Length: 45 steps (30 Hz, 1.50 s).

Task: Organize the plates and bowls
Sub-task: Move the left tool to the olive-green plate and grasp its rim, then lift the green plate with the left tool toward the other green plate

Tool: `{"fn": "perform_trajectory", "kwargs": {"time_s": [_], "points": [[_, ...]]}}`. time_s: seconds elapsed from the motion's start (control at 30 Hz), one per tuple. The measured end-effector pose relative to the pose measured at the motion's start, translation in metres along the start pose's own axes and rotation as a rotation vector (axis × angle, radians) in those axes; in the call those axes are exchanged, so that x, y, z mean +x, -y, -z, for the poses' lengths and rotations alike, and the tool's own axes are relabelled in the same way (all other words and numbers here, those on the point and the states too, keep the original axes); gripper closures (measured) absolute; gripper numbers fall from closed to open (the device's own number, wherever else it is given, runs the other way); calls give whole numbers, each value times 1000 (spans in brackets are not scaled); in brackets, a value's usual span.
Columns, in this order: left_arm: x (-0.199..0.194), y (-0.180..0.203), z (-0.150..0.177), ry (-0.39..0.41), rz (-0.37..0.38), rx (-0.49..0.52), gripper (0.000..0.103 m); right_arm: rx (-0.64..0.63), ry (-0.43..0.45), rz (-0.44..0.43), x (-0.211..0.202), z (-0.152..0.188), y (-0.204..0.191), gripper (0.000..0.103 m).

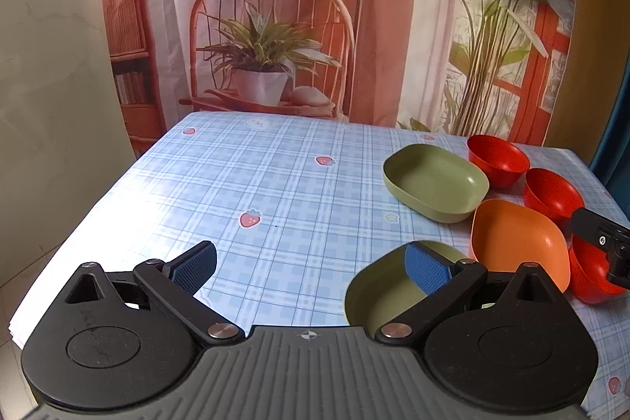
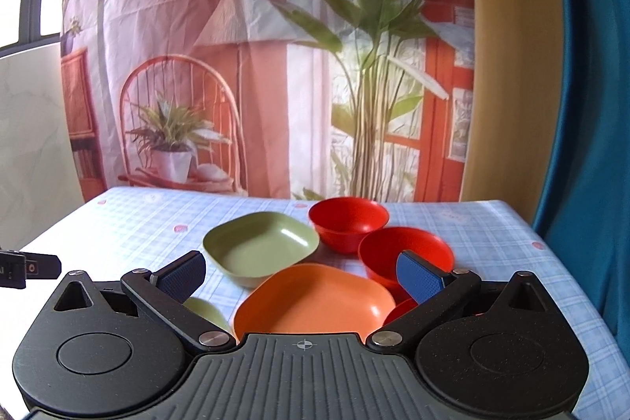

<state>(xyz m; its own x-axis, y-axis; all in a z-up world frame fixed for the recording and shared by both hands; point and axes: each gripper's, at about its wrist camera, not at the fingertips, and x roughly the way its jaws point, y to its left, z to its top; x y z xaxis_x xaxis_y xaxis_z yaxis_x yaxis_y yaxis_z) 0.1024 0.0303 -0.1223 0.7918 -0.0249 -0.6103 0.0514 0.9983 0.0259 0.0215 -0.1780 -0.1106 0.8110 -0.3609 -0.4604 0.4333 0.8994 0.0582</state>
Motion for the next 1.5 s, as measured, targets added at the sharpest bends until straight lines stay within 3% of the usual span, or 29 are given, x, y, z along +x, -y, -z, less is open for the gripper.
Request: {"fn": "perform_trajectory", "kwargs": {"time_s": [0.17, 0.37, 0.43, 0.57, 0.87, 1.2, 1.5], "points": [[14, 3, 11, -54, 33, 1, 6, -16, -38, -21, 11, 7, -5, 1], [31, -1, 23, -118, 111, -55, 18, -19, -80, -35, 21, 16, -5, 10], [37, 2, 27, -147, 118, -50, 26, -25, -92, -25, 23, 19, -6, 10], [44, 8, 33, -174, 123, -37, 29, -23, -105, -38, 25, 24, -7, 12], [64, 7, 42, -250, 110, -41, 70, -9, -142, -68, 33, 29, -4, 20], [65, 7, 43, -241, 134, -58, 79, 6, -180, -99, 41, 34, -5, 29], [65, 2, 46, -246, 114, -86, 81, -17, -221, -141, 48, 42, -14, 50]]}}
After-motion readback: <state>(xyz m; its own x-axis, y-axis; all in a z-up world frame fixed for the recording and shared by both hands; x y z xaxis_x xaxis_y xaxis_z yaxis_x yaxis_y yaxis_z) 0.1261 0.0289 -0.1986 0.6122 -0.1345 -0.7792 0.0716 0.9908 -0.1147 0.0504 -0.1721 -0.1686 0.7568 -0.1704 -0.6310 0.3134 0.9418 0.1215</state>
